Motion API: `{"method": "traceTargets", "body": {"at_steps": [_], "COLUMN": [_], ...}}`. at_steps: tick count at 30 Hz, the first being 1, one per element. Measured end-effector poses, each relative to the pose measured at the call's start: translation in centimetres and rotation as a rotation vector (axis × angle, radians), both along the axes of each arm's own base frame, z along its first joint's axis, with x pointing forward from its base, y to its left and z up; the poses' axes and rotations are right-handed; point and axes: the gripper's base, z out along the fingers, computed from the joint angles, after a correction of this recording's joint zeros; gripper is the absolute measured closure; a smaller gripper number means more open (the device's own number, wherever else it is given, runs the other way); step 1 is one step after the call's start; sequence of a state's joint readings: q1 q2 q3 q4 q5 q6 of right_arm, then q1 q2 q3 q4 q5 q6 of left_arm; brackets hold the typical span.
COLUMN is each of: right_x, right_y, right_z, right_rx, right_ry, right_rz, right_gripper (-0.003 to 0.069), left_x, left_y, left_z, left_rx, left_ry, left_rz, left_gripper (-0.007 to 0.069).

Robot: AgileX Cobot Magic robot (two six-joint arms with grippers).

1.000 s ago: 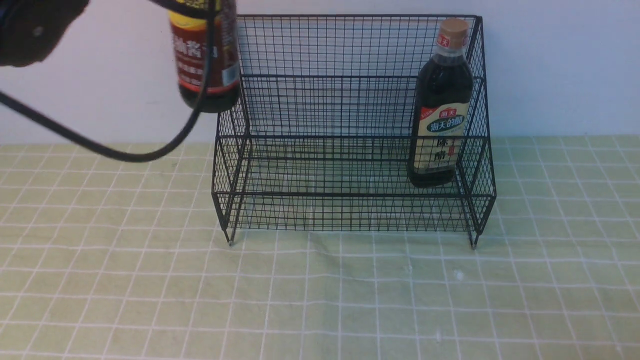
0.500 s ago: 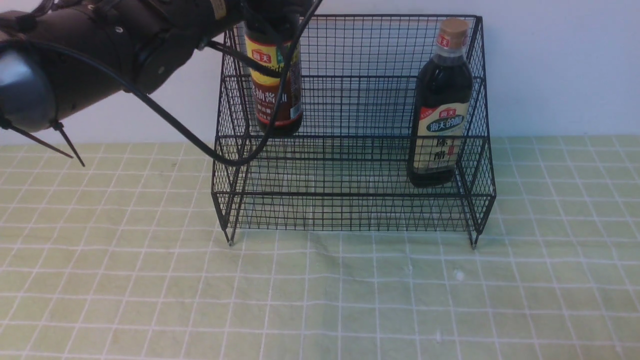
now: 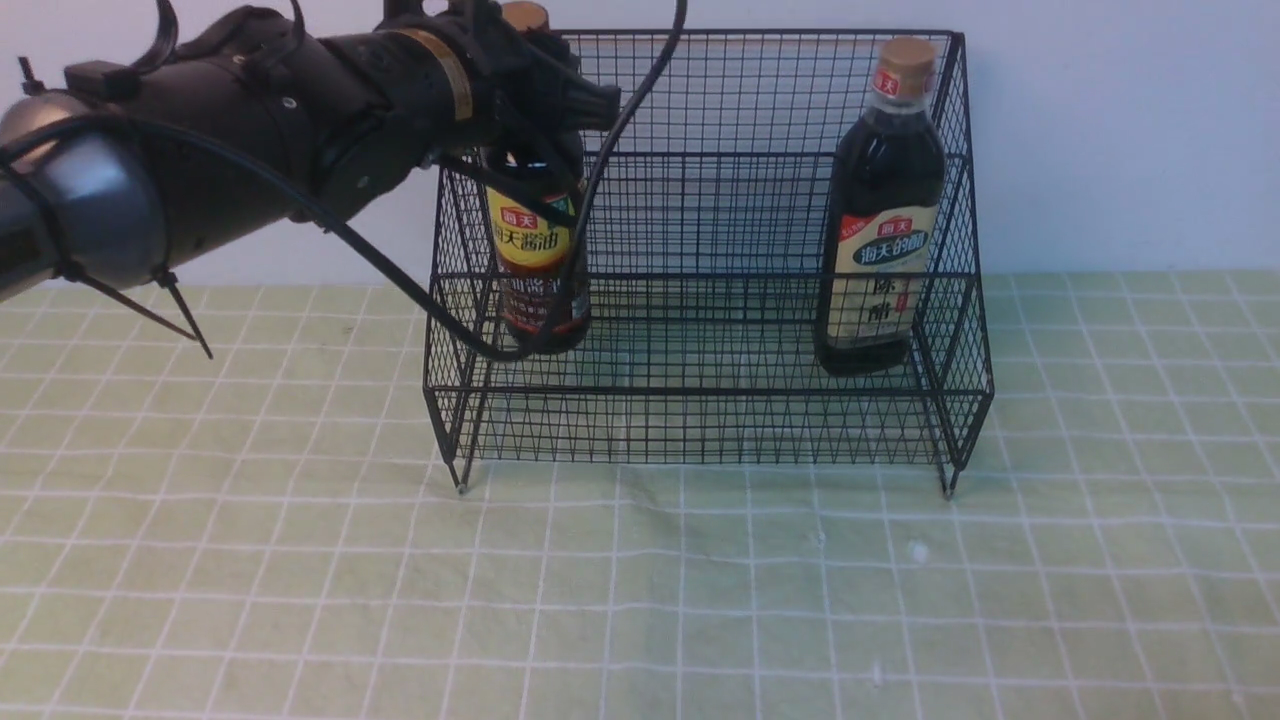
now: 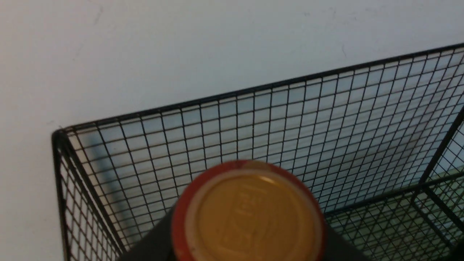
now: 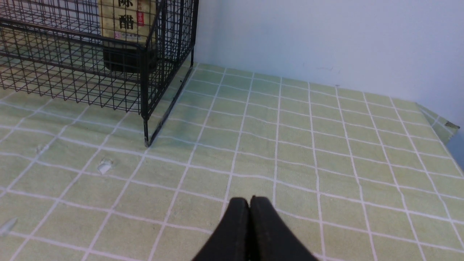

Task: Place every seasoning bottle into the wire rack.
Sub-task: Use the left arm to put the condiment bottle back on the shelf

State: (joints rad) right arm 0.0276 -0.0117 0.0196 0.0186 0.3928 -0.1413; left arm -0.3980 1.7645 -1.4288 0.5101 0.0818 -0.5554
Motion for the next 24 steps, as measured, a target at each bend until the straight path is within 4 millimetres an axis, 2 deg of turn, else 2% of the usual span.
{"method": "traceTargets", "body": {"at_steps": [6, 15, 20, 24], "right_x": [0.0, 0.0, 0.0, 0.0], "right_y": [0.0, 0.0, 0.0, 0.0], "right_z": [0.0, 0.0, 0.0, 0.0], "right_rx": [0.000, 0.001, 0.001, 0.001], "right_ry": [0.000, 0.000, 0.000, 0.000], "right_rz": [0.000, 0.000, 0.000, 0.000], "right_gripper": [0.0672, 0.0672, 0.0672, 0.0672], "left_x": [0.4, 0.4, -0.1, -1.1], "left_y": [-0.4, -0.4, 0.0, 0.5], "left_z": [-1.7, -1.7, -0.7, 1.1], "left_rx": [0.030, 0.029, 0.036, 0.040], "left_ry": [0.061, 0.067, 0.074, 0.055], "left_rz": [0.010, 0.016, 0.037, 0.050], "left_gripper": [0.0368, 0.0354, 0.0256, 0.0211]}}
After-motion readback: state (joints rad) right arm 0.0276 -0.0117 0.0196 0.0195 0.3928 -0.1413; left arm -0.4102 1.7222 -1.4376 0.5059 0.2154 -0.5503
